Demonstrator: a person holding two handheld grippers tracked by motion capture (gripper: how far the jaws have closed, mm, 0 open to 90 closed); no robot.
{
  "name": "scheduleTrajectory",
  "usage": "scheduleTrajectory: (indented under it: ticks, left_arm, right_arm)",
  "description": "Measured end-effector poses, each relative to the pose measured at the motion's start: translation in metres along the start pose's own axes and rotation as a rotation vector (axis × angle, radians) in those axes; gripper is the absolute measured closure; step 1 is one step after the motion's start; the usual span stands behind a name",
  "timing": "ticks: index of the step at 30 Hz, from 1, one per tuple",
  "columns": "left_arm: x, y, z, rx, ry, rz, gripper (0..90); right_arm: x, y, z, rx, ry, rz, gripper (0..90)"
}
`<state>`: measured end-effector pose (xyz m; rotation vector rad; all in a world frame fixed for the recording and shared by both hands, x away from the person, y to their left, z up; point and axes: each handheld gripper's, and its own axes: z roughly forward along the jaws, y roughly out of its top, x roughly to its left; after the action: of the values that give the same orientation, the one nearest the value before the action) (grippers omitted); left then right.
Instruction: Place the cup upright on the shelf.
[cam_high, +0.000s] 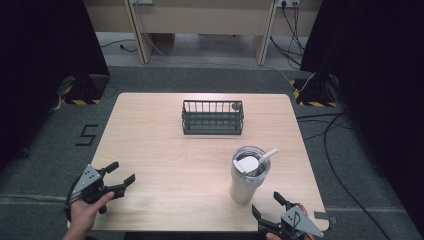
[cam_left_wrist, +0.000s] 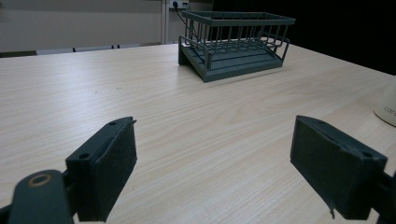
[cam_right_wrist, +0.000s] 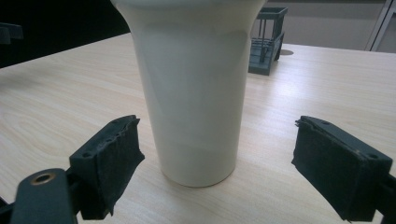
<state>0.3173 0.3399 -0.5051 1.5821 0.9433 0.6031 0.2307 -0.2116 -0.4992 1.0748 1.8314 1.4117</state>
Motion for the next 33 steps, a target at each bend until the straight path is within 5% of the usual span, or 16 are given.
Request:
scheduleTrajectory:
  ticks: [33]
  left_arm:
    - [0.000,0.000,0.000,-0.002,-0.007,0.001,14.1]
  right_arm:
    - [0.007,0.018,0.037,0.000,0.064,-0.015,15.1]
